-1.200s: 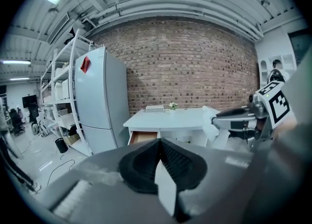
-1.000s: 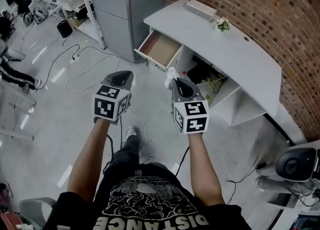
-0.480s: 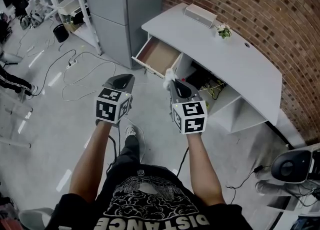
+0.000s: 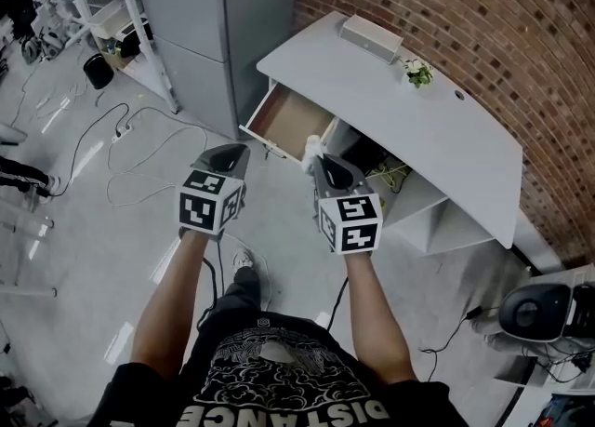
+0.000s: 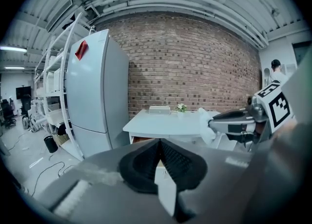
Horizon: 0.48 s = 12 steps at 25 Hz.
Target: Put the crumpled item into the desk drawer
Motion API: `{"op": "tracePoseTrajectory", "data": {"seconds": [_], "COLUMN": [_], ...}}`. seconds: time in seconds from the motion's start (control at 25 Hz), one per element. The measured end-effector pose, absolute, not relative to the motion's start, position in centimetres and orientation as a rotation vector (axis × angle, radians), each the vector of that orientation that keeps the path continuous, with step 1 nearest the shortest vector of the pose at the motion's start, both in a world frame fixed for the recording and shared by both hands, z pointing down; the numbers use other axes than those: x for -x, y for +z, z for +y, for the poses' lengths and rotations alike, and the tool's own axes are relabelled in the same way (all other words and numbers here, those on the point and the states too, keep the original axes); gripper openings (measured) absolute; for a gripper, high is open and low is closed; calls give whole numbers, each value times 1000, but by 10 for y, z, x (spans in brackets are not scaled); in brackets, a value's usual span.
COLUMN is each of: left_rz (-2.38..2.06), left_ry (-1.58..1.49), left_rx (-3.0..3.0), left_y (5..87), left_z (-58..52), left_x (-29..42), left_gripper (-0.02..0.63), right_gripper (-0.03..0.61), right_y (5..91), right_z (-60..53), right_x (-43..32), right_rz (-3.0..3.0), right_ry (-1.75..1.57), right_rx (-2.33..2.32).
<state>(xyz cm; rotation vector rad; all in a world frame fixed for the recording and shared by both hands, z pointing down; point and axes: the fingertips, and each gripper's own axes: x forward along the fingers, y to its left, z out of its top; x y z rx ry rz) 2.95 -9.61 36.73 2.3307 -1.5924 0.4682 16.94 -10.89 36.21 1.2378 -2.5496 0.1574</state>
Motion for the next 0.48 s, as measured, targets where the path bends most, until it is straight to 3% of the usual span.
{"op": "tracePoseTrajectory", "data": {"seconds": [0.48], "left_rz": [-1474], "left_ry": [475], "left_rx": [-2357], "left_y": [376], "left_z": [-194], "left_x": [9], "left_gripper": [0], "right_gripper": [9], "right_y": [365], "right_z": [-196], "right_x": [-132], "right_rz": [-2452], "right_ry": [191], "right_rx": [-1293]}}
